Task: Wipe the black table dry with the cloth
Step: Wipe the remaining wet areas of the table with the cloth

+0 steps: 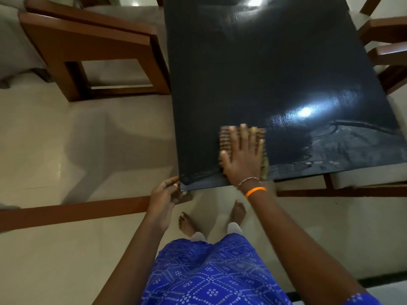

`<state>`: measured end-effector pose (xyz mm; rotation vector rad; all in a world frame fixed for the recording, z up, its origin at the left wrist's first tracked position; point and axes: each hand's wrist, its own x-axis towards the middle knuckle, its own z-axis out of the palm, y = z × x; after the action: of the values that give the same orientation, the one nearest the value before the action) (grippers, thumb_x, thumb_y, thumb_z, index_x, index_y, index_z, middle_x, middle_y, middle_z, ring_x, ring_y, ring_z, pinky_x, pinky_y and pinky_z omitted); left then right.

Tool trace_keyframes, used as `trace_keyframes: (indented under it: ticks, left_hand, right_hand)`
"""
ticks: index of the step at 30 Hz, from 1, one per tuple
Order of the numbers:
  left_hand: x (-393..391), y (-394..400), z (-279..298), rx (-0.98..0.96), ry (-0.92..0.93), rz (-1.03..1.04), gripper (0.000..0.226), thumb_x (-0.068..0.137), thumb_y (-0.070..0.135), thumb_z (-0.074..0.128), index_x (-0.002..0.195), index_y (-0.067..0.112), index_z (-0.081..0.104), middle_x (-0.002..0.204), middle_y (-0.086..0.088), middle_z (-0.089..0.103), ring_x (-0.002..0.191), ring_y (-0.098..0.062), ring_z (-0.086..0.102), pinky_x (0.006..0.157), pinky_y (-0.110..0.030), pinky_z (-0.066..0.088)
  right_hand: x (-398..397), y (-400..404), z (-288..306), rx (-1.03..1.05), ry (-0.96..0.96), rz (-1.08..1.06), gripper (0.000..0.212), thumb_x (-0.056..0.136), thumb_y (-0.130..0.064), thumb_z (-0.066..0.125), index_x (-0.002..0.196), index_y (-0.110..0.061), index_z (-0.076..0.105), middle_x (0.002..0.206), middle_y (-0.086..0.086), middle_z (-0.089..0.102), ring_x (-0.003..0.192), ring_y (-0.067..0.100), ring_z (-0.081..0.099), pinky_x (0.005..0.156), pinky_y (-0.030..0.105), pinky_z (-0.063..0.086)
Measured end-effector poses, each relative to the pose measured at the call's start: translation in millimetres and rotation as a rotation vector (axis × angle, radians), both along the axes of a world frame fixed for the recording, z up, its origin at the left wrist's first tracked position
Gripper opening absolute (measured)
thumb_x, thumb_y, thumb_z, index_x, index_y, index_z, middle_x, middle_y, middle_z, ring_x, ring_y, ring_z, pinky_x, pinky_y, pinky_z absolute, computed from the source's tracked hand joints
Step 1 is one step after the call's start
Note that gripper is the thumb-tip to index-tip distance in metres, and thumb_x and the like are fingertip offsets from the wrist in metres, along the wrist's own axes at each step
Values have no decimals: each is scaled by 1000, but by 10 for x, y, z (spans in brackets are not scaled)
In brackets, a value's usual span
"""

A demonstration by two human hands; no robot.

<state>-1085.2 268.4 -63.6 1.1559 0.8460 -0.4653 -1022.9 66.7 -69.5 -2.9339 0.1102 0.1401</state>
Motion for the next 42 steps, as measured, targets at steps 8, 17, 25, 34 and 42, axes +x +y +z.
trace_keyframes:
  ticks: [8, 17, 25, 34, 42]
  left_hand:
    - [-212, 18, -39, 14, 26, 58, 30, 94, 4, 34, 104, 10, 62, 101, -10, 69, 92, -18, 65, 70, -27, 51]
    - [-309, -185, 76, -94, 80, -76, 22, 95, 4, 40, 109, 3, 57, 95, -11, 62, 92, -21, 60, 86, -32, 48]
    - [-263, -282, 78, -64, 67, -171, 26, 96, 0, 35, 113, 3, 55, 102, -12, 64, 97, -21, 62, 94, -34, 45]
    - [-218, -518, 187, -16, 37, -342, 31, 96, 3, 34, 118, 3, 55, 114, -14, 62, 98, -19, 61, 86, -27, 48]
    - [-277, -928, 397, 272, -56, -622, 29, 95, 9, 40, 117, 18, 57, 116, -1, 59, 104, -12, 55, 94, -33, 42]
  right_hand:
    - [-543, 980, -117, 20, -37, 590, 64, 86, -42, 46, 145, -25, 30, 154, 7, 28, 145, 31, 18, 115, 53, 9]
    - [-521, -399, -58, -31, -61, 393, 61, 87, -44, 37, 145, -29, 32, 154, 2, 31, 145, 25, 20, 116, 49, 18]
    - [-404, -1584, 51, -67, 19, -169, 69, 80, -47, 25, 146, -27, 28, 155, 4, 28, 145, 27, 18, 115, 51, 15]
    - [-602, 73, -42, 53, -35, -42, 65, 85, -50, 35, 146, -28, 29, 154, 7, 28, 145, 30, 14, 115, 52, 4]
    - [-454, -641, -115, -15, -139, 665, 56, 90, -46, 42, 143, -28, 36, 150, 4, 38, 143, 27, 27, 114, 49, 22]
